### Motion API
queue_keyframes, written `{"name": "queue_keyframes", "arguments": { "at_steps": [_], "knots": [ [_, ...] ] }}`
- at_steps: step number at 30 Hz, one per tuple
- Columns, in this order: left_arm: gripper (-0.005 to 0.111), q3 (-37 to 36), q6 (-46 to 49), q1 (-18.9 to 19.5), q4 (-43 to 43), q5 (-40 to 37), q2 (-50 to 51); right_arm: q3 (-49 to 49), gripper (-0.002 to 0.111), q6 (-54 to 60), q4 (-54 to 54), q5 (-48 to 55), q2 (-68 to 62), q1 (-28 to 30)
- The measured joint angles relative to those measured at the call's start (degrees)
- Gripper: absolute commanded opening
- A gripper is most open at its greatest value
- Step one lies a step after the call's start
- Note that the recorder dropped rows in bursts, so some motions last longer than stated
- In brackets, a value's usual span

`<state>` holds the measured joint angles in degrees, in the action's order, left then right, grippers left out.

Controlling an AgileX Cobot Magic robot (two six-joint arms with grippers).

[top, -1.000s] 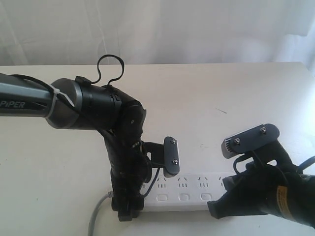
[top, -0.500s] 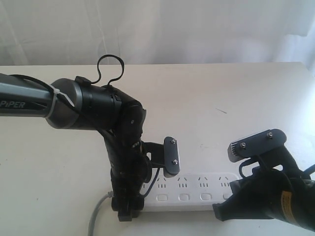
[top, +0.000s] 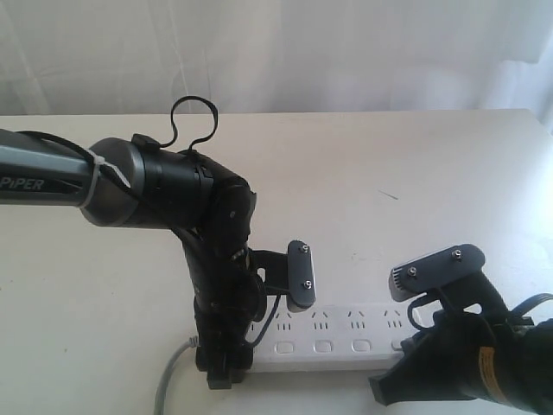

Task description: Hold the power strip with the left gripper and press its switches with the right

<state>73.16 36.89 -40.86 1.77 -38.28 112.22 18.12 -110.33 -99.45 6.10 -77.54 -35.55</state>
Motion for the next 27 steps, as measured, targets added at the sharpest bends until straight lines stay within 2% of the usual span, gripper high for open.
{"name": "queue_keyframes", "arguments": {
  "at_steps": [27],
  "knots": [
    [0.0, 0.0, -0.2, 0.0, 0.0, 0.0, 0.0, 2.4, 0.0, -0.1, 0.0, 0.3, -3.1, 0.0]
  ]
}}
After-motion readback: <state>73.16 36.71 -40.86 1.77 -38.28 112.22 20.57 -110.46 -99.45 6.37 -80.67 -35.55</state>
